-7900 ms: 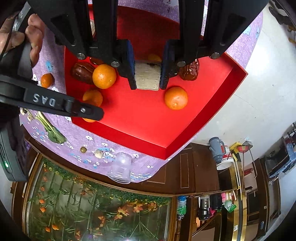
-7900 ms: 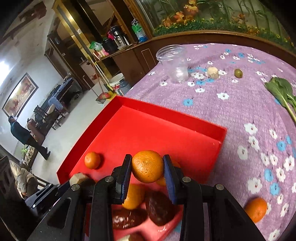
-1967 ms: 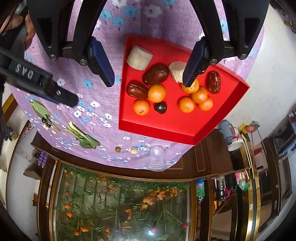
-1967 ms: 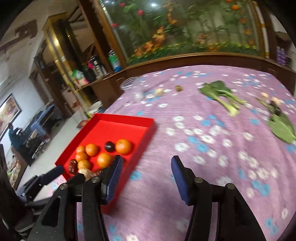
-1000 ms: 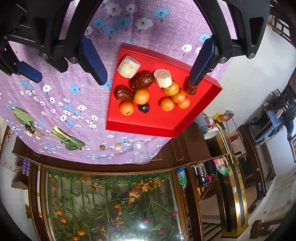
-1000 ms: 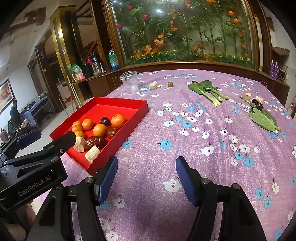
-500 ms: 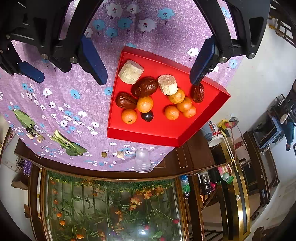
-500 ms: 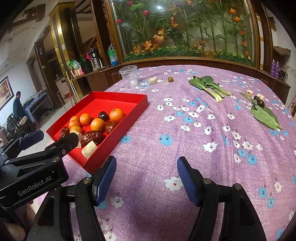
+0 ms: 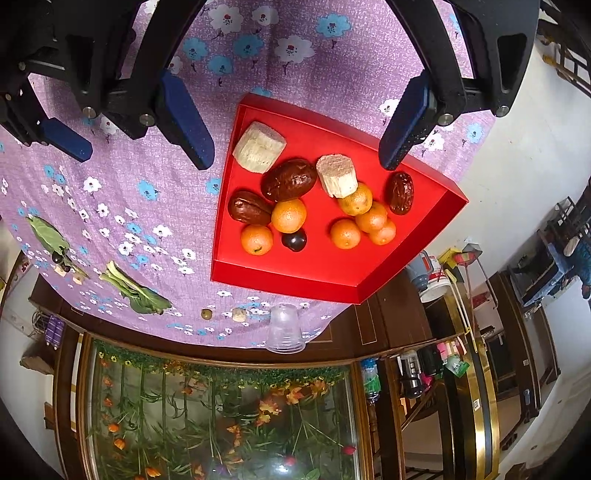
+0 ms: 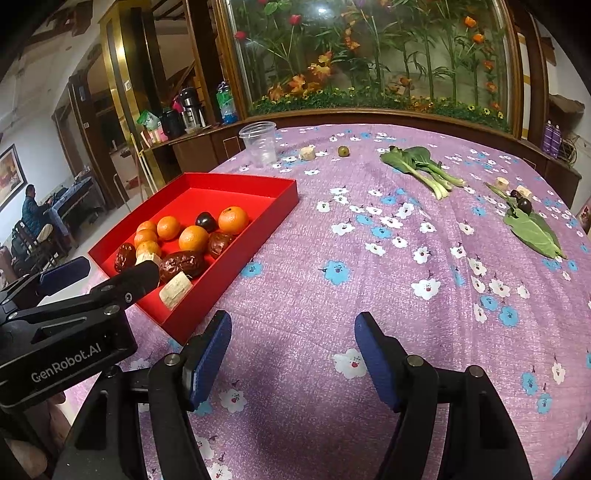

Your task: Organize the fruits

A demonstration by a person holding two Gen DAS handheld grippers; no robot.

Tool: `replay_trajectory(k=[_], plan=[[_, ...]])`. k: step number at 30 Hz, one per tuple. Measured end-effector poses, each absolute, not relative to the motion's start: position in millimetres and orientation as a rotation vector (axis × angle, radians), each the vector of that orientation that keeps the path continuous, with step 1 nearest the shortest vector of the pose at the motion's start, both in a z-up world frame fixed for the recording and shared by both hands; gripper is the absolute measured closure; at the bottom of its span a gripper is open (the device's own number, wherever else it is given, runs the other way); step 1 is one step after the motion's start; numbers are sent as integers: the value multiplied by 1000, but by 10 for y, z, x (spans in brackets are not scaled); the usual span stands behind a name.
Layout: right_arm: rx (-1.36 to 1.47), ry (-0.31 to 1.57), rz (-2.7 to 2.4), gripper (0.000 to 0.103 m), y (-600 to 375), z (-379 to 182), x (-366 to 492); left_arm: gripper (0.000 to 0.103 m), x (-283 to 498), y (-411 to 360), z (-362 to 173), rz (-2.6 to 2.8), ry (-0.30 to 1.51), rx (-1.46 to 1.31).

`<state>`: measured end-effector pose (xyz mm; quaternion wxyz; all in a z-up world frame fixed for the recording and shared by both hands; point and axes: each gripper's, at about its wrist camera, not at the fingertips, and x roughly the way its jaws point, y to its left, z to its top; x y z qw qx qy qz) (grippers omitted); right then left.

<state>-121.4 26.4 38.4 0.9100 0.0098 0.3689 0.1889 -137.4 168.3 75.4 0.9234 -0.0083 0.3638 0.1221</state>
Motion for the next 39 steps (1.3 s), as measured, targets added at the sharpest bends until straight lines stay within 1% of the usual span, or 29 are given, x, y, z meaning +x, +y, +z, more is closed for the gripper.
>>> replay_trajectory(k=[6, 12, 13, 15, 18, 23, 31, 39], plan=[[8, 769, 390, 28, 290, 359, -1206, 13, -1413, 1748, 803, 273, 706, -36], [-2, 754, 396, 27, 302, 377, -1216, 12, -1562, 1791, 990, 380, 565, -33], [-8, 746, 400, 27, 312, 391, -1229, 7, -1602, 1795, 1049, 405, 531, -32], [-18, 731, 411, 27, 331, 418, -1247, 0, -1693, 1816, 1161, 444, 467, -44], [-36, 709, 440, 25, 397, 498, -1275, 0, -1793, 1881, 1259, 485, 417, -72], [-79, 682, 484, 21, 570, 622, -1296, 0, -1779, 1969, 1251, 530, 443, -66], [-131, 703, 543, 19, 850, 640, -1276, 0, -1703, 2040, 1106, 504, 528, -85], [-151, 723, 544, 18, 968, 579, -1224, 0, -1632, 2104, 997, 489, 570, -97]])
